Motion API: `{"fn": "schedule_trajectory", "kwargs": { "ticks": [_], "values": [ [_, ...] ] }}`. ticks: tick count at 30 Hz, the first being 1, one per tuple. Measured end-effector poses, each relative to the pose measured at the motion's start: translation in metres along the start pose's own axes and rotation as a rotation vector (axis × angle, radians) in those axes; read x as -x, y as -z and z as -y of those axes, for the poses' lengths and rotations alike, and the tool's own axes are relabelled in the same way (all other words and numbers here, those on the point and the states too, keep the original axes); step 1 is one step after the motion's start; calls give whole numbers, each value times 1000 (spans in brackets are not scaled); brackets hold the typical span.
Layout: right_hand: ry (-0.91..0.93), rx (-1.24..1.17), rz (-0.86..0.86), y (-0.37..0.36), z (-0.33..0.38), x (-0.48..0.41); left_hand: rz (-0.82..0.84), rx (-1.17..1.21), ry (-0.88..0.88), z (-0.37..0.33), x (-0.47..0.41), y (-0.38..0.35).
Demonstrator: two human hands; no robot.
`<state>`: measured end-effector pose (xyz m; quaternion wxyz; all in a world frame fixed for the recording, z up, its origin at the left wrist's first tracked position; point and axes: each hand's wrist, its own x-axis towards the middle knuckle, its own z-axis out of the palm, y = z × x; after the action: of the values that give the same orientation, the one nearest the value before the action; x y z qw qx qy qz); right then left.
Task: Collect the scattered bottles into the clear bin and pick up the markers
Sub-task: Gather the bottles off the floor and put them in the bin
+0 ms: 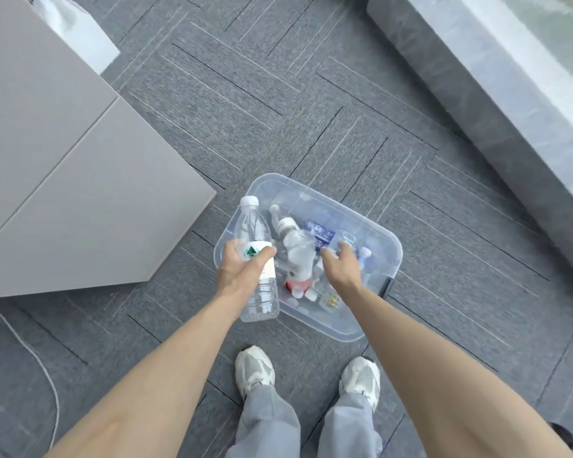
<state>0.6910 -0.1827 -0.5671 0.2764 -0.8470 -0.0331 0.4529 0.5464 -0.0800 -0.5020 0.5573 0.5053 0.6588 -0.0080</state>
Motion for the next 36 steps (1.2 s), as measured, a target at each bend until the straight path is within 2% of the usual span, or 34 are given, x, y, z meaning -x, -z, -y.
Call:
{"fn": "schedule_trajectory", "kwargs": {
  "ticks": [7,13,17,19,23,28,36],
  "values": [
    [15,-227,12,20,6,47,54,5,-10,-18,23,2],
    [29,-407,178,22,1,91,81,63,0,-25,49,-2],
    [74,-406,310,22,14,106,294,122,-2,-36,68,-23],
    [130,-368,303,26,20,109,345,127,6,-39,75,-34],
    [153,-318,170,32,17,103,323,173,3,-46,78,-33],
    [124,-272,68,32,8,91,125,131,4,-28,49,-12],
    [62,-48,45,1,0,42,18,21,-8,1,-10,18]
  ]
}}
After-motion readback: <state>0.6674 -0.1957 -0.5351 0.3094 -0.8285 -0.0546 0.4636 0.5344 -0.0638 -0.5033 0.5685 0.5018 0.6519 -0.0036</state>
